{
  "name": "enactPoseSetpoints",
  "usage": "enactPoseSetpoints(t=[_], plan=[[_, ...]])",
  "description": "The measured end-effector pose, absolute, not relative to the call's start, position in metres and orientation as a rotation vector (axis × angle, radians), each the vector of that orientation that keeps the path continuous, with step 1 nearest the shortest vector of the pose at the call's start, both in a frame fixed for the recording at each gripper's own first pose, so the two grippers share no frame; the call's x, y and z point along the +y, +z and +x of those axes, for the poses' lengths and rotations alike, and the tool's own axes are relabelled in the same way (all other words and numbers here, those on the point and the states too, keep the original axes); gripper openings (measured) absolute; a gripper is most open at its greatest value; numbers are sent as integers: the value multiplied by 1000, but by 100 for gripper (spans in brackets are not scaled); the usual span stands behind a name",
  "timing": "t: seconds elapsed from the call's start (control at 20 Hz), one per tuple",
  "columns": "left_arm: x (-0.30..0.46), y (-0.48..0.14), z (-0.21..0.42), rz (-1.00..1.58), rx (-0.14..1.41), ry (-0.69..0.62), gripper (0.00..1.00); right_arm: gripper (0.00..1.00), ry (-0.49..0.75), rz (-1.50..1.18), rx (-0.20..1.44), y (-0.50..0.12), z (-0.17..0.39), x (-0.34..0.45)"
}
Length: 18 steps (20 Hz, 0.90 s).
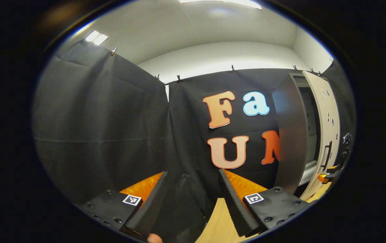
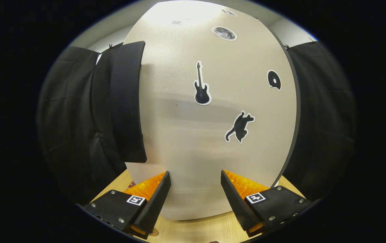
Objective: Open the cabinet door with the right hand, grasp the bottle in the cabinet with the left hand and place it on the coaster, then close the cabinet door with the right hand.
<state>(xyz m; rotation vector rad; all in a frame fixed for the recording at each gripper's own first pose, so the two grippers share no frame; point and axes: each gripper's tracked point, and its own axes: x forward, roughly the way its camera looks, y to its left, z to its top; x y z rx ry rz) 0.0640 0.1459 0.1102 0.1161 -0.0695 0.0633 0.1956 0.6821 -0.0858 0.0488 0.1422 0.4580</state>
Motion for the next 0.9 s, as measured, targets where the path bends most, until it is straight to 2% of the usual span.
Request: enactPoseSetpoints(t=[0.9], plan=[[165, 104, 60, 141, -44, 126, 95, 93, 424, 59, 137, -85, 217, 694]])
